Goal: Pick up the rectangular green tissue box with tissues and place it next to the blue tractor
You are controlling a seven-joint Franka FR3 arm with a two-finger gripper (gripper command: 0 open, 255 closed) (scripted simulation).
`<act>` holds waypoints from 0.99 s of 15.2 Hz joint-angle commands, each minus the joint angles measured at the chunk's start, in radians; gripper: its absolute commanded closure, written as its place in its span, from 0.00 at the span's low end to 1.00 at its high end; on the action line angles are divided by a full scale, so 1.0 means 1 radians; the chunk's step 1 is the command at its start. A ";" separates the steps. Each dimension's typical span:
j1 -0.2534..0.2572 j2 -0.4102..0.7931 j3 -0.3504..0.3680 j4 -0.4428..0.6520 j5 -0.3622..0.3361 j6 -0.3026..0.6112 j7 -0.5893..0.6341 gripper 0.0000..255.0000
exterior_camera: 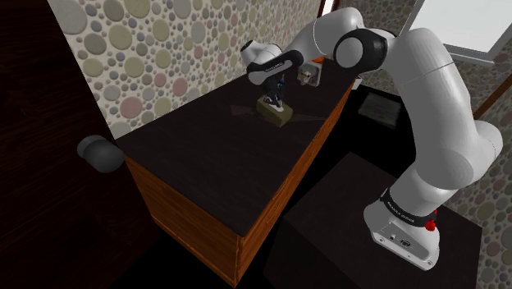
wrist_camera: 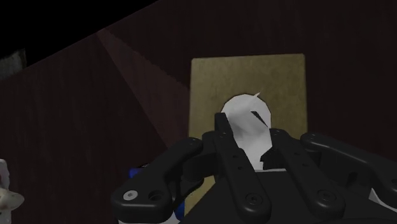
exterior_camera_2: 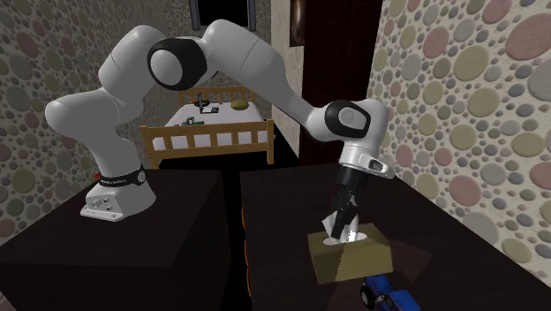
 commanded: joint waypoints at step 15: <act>0.025 -0.002 0.023 0.087 0.008 -0.064 -0.016 0.00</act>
